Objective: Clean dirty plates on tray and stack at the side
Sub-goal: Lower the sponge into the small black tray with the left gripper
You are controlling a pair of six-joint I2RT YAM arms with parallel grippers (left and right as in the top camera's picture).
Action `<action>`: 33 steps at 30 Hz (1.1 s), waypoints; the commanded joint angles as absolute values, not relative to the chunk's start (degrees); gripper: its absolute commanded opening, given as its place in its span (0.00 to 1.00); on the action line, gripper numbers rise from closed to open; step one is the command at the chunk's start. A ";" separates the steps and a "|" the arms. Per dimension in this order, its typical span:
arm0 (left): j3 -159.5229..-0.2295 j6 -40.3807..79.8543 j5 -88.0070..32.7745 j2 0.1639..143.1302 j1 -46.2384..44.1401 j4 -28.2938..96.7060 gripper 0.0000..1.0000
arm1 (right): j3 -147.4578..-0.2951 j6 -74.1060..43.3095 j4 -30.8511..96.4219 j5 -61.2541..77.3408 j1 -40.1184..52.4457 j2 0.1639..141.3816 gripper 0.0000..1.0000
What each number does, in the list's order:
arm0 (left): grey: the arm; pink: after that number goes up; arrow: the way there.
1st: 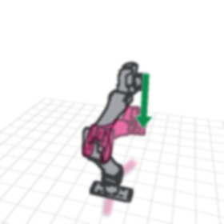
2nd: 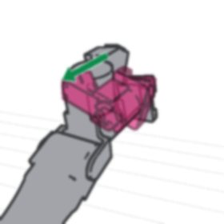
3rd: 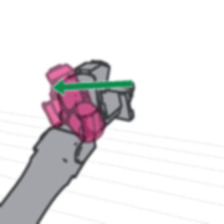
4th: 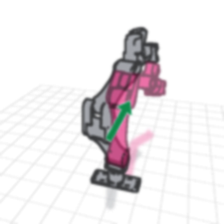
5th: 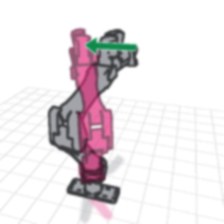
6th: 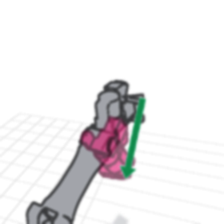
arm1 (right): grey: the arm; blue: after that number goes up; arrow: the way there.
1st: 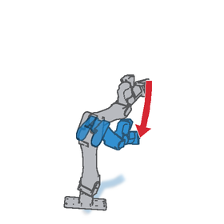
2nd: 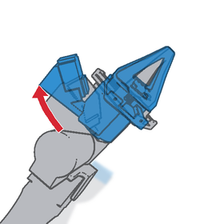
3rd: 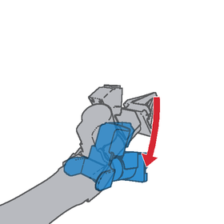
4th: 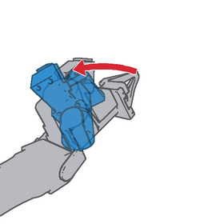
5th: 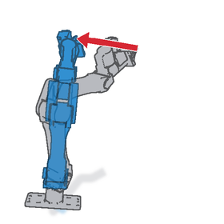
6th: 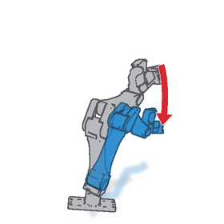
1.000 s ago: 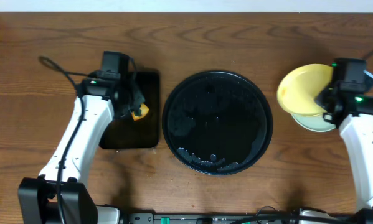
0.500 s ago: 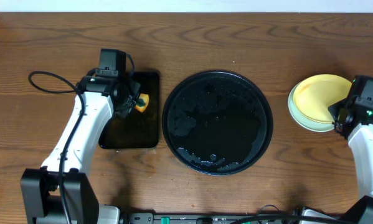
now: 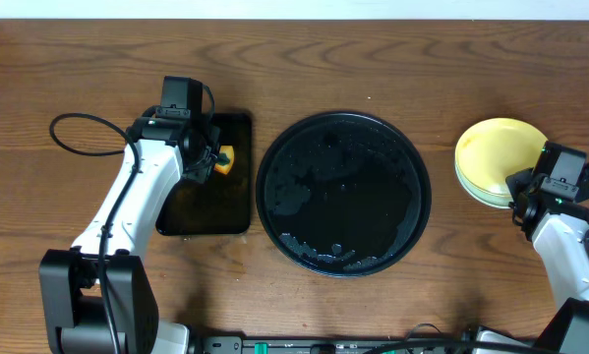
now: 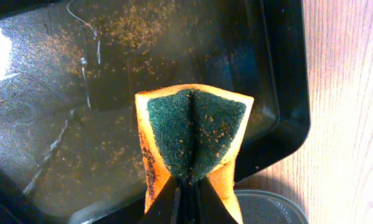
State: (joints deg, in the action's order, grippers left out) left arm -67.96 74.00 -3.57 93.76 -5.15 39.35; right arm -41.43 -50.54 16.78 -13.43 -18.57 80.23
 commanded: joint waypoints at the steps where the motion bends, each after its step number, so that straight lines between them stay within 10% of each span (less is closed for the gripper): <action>1: -68.03 74.76 -1.85 94.30 -5.10 39.35 0.08 | -41.28 -51.81 15.68 -13.45 -18.94 79.83 0.10; 4: -68.03 74.65 -1.87 94.30 -5.10 39.38 0.08 | -41.28 -49.60 14.50 -12.40 -18.94 79.83 0.40; 7: -68.03 74.65 -1.87 94.30 -5.10 39.40 0.08 | -41.28 -44.82 13.74 -9.39 -18.94 79.83 0.47; 23: -65.63 86.11 -1.83 94.32 -5.10 39.79 0.09 | -41.28 -36.10 17.76 -0.51 -17.17 79.83 0.49; 33: -63.11 87.07 -1.21 94.28 -5.10 38.94 0.32 | -41.28 -35.46 18.22 -0.54 -17.17 79.83 0.50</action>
State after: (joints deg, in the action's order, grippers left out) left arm -63.26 87.59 -2.57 93.76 -5.15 39.22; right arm -41.43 -36.62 18.17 -0.80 -17.65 80.23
